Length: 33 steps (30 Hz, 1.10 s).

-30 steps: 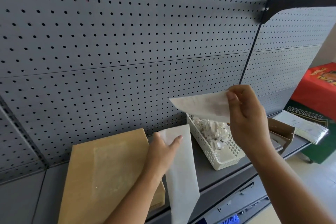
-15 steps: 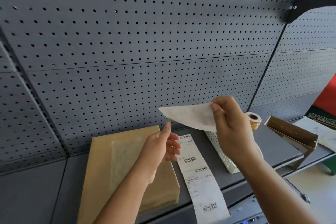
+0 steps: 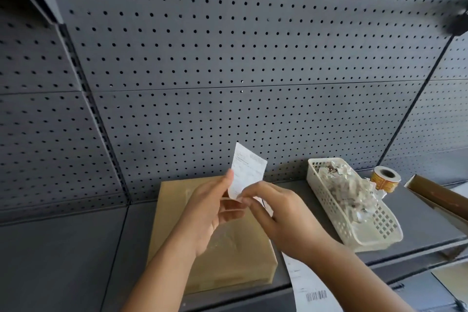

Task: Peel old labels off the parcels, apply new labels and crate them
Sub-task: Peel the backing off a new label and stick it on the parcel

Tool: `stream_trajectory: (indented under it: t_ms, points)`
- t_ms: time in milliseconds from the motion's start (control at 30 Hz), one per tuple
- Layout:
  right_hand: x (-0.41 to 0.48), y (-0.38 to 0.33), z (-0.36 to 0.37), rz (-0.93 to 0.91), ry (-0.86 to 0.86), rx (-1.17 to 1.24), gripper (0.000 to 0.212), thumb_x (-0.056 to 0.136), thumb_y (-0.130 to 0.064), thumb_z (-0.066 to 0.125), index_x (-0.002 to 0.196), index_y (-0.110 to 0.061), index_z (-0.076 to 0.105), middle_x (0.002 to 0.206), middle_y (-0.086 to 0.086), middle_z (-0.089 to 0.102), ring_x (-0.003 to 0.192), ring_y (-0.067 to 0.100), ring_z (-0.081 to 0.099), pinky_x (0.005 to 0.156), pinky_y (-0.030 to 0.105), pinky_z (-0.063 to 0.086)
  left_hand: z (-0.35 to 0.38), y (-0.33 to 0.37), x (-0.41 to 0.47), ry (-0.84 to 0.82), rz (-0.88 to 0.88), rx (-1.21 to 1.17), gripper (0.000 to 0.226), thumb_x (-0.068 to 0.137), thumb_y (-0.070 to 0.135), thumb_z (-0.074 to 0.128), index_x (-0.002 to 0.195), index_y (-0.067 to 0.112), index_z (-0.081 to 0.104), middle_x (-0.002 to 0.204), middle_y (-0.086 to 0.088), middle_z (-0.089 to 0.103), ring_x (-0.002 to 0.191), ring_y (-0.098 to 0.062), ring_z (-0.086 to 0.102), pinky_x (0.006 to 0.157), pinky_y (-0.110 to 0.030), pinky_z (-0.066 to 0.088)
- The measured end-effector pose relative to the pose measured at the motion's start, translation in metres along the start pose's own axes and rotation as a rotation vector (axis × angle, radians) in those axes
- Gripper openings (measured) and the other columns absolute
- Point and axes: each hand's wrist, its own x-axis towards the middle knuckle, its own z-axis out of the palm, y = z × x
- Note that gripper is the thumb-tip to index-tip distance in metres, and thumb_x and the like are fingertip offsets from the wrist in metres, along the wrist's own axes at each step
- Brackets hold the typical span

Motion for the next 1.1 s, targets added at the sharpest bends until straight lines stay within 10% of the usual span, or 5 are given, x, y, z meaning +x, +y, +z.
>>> stream_trajectory:
  t_ms: [300, 467, 733, 900, 1100]
  points:
    - [0.008, -0.006, 0.023, 0.048, -0.001, 0.113, 0.024, 0.097, -0.042, 0.056, 0.112, -0.029, 0.068, 0.113, -0.022, 0.062, 0.110, -0.005, 0.057, 0.092, 0.012, 0.043, -0.041, -0.002, -0.013, 0.248, 0.027, 0.143, 0.018, 0.101, 0.025, 0.060, 0.098, 0.017, 0.076, 0.099, -0.007, 0.078, 0.100, -0.035, 0.072, 0.099, -0.060, 0.049]
    - [0.026, 0.008, 0.031, 0.674, 0.002, 0.395, 0.019, 0.096, -0.035, 0.058, 0.115, -0.029, 0.059, 0.106, -0.013, 0.066, 0.089, 0.005, 0.065, 0.074, 0.022, 0.054, -0.056, -0.005, -0.020, 0.292, 0.008, 0.217, 0.019, 0.101, 0.024, 0.060, 0.098, 0.013, 0.074, 0.096, 0.001, 0.078, 0.095, -0.020, 0.074, 0.095, -0.046, 0.053]
    - [0.027, 0.014, 0.051, 0.794, -0.125, 0.630, 0.024, 0.099, -0.021, 0.056, 0.093, -0.001, 0.067, 0.090, 0.012, 0.071, 0.062, 0.014, 0.056, 0.055, 0.027, 0.042, -0.071, -0.010, -0.029, 0.281, -0.047, 0.308, 0.020, 0.101, 0.029, 0.058, 0.098, 0.016, 0.074, 0.094, 0.004, 0.078, 0.092, -0.017, 0.074, 0.097, -0.051, 0.052]
    - [0.031, 0.014, 0.062, 0.801, -0.140, 0.527, 0.021, 0.098, -0.021, 0.055, 0.088, -0.005, 0.067, 0.084, 0.008, 0.071, 0.056, 0.014, 0.052, 0.050, 0.024, 0.041, -0.082, -0.016, -0.027, 0.307, 0.008, 0.522, 0.024, 0.101, 0.034, 0.057, 0.092, 0.022, 0.076, 0.090, 0.011, 0.077, 0.087, -0.011, 0.073, 0.082, -0.036, 0.059]
    - [0.034, 0.019, 0.076, 0.724, -0.177, 0.218, 0.017, 0.095, -0.026, 0.056, 0.083, -0.017, 0.065, 0.080, -0.003, 0.071, 0.065, 0.015, 0.060, 0.058, 0.026, 0.047, -0.092, -0.027, -0.015, 0.348, 0.080, 0.867, 0.037, 0.101, 0.035, 0.056, 0.088, 0.005, 0.073, 0.076, -0.001, 0.074, 0.049, -0.013, 0.048, 0.047, -0.019, 0.031]
